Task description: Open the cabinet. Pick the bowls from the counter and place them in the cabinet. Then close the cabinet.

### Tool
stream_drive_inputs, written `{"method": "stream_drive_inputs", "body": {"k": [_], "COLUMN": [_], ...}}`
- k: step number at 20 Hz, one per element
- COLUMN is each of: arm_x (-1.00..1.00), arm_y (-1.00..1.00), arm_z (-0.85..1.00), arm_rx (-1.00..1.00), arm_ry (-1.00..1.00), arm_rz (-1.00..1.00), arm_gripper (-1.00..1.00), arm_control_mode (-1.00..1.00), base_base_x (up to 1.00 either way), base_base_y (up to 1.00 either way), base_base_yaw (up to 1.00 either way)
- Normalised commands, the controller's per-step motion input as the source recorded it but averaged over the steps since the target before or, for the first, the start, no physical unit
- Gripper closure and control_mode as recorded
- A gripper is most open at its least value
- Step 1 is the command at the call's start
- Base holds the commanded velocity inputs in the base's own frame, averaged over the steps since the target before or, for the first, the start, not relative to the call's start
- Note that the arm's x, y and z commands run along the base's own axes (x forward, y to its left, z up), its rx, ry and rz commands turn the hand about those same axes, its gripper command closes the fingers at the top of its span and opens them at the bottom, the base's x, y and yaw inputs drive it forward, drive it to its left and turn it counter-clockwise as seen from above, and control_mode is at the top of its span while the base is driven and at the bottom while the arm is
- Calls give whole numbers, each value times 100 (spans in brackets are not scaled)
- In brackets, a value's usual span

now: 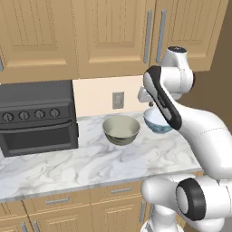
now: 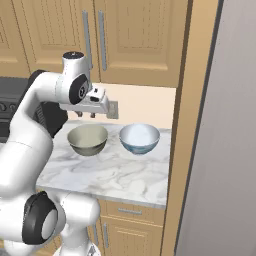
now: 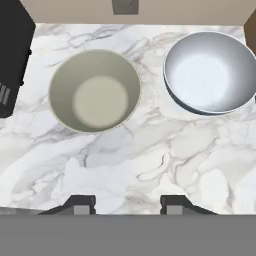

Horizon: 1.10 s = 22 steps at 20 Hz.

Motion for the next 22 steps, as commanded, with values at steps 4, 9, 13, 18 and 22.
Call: {"method": "stream_drive_inputs", "body": {"k": [4,9,13,18,22], "arm_x": [0,-2,-10,-11,-14], "arm_y": [0,0,0,0,0], "arm_z": [0,1,8,19,34], "arm_rx": [0,0,0,0,0], "arm_ry": [-16,-46,-54,-54,-51], "arm_rz": [0,0,0,0,0], "arm_gripper": [-100,-100,-100,-100,-100], "arm_control_mode": [-100,-100,-100,-100,-100], "base_base_x": [0,0,0,0,0], "base_base_y": [0,0,0,0,0], "base_base_yaw": [0,0,0,0,0]}}
